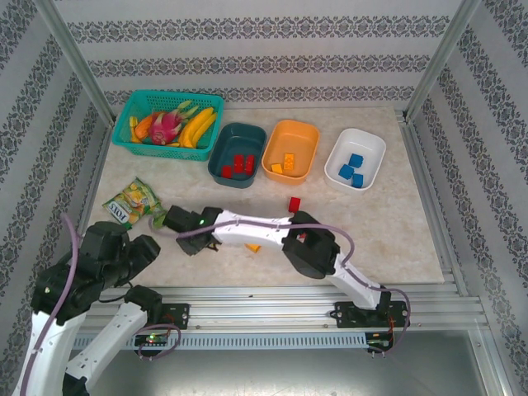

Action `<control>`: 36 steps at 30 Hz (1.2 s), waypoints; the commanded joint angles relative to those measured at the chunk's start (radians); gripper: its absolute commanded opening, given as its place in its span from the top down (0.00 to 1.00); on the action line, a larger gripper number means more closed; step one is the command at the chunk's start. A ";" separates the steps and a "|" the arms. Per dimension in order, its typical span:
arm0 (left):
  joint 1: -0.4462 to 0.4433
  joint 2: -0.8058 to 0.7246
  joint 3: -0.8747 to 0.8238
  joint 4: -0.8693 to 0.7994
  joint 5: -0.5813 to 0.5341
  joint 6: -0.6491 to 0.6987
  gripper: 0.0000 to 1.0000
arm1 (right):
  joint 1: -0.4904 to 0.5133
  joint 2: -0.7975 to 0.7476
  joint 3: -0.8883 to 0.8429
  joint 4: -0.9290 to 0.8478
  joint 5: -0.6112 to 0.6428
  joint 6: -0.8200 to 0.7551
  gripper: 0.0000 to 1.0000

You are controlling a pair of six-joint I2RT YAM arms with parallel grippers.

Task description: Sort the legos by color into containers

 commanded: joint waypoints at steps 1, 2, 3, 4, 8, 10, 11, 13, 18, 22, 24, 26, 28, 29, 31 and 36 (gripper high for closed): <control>0.000 0.068 -0.001 0.224 0.137 0.074 0.32 | -0.068 -0.156 -0.041 -0.002 0.003 0.044 0.67; 0.000 0.104 0.007 0.264 0.165 0.086 0.31 | -0.094 -0.186 -0.062 -0.002 -0.001 0.050 0.67; 0.000 0.139 0.015 0.306 0.198 0.099 0.31 | -0.123 -0.217 -0.086 -0.006 -0.004 0.054 0.67; -0.001 0.178 0.024 0.342 0.229 0.108 0.31 | -0.149 -0.244 -0.108 -0.008 -0.007 0.058 0.67; -0.021 0.339 0.067 0.507 0.332 0.128 0.30 | -0.288 -0.378 -0.222 -0.009 -0.022 0.066 0.68; -0.041 0.437 0.111 0.544 0.348 0.141 0.30 | -0.367 -0.444 -0.276 -0.014 -0.035 0.063 0.68; -0.058 0.486 0.138 0.564 0.341 0.147 0.29 | -0.411 -0.478 -0.301 -0.018 -0.043 0.057 0.68; -0.090 0.566 0.174 0.628 0.328 0.149 0.28 | -0.491 -0.531 -0.350 -0.027 -0.052 0.043 0.68; -0.192 0.790 0.293 0.774 0.322 0.140 0.28 | -0.725 -0.635 -0.465 -0.042 -0.106 0.030 0.68; -0.270 0.951 0.393 0.828 0.327 0.146 0.28 | -0.890 -0.656 -0.522 -0.049 -0.155 0.022 0.68; -0.299 1.019 0.432 0.853 0.330 0.142 0.28 | -0.968 -0.639 -0.543 -0.057 -0.191 0.020 0.68; -0.320 1.075 0.467 0.873 0.338 0.140 0.28 | -1.028 -0.615 -0.558 -0.054 -0.224 0.015 0.67; -0.335 1.129 0.511 0.877 0.342 0.151 0.28 | -1.071 -0.577 -0.554 -0.061 -0.253 0.000 0.66; -0.343 1.156 0.535 0.878 0.344 0.160 0.28 | -1.085 -0.555 -0.548 -0.064 -0.259 -0.007 0.66; -0.352 1.200 0.576 0.881 0.348 0.168 0.28 | -1.110 -0.512 -0.534 -0.068 -0.276 -0.013 0.66; -0.370 1.291 0.676 0.881 0.352 0.179 0.28 | -1.149 -0.409 -0.489 -0.073 -0.306 -0.007 0.65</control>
